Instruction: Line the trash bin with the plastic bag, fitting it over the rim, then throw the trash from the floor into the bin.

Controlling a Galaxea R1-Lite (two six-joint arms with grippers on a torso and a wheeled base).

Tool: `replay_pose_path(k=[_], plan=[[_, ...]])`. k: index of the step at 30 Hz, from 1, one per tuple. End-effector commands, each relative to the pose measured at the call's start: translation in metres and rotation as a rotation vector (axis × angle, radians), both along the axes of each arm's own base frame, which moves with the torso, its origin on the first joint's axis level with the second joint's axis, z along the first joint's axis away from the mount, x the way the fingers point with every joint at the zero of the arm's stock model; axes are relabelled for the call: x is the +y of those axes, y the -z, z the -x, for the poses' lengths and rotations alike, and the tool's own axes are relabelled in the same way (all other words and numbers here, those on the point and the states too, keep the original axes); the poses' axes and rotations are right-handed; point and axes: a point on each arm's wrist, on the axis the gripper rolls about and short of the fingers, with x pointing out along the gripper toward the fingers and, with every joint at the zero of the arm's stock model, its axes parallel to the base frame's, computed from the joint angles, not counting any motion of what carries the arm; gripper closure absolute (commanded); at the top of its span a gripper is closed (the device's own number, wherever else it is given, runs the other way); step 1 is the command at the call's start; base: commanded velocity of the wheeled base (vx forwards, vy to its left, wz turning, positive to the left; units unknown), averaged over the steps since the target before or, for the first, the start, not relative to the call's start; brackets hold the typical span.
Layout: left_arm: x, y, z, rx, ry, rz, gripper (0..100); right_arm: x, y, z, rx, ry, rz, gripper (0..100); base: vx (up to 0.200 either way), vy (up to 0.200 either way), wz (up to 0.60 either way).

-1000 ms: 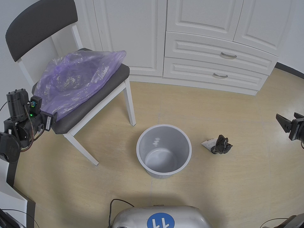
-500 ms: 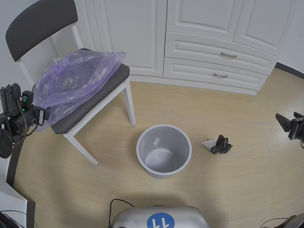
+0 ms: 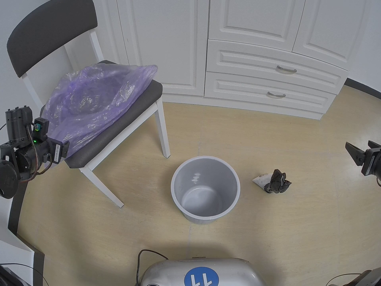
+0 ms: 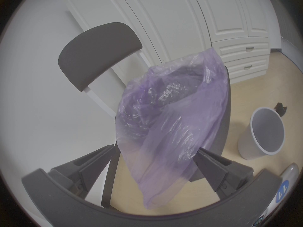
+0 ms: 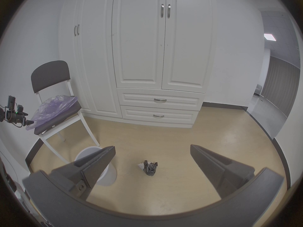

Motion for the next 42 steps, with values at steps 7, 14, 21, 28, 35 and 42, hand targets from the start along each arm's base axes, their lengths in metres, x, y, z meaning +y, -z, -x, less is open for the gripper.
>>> replay_pose_path(k=[7,14,21,28,35,42], plan=[[-0.001,0.013,-0.024,0.045,0.003,-0.01,0,0.0,-0.002,0.003,-0.015,0.0,0.0,0,0.0,0.0,0.0],[0.003,0.006,-0.033,0.036,0.012,-0.071,0,0.0,0.0,0.001,-0.001,-0.003,0.005,0,0.0,0.0,0.0],[0.002,0.001,-0.036,0.001,0.047,-0.088,0,0.001,-0.001,0.003,-0.009,-0.01,0.006,0,0.0,0.0,0.0],[0.0,-0.004,-0.036,-0.036,0.147,-0.1,0,0.002,-0.002,0.004,-0.013,-0.011,0.006,0,0.0,0.0,0.0],[0.0,-0.003,-0.037,-0.031,0.153,-0.114,0,0.002,-0.003,0.005,-0.023,-0.013,0.007,0,0.0,0.0,0.0],[0.0,-0.002,-0.038,-0.025,0.154,-0.119,100,0.002,-0.004,0.006,-0.026,-0.011,0.005,0,0.0,0.0,0.0]])
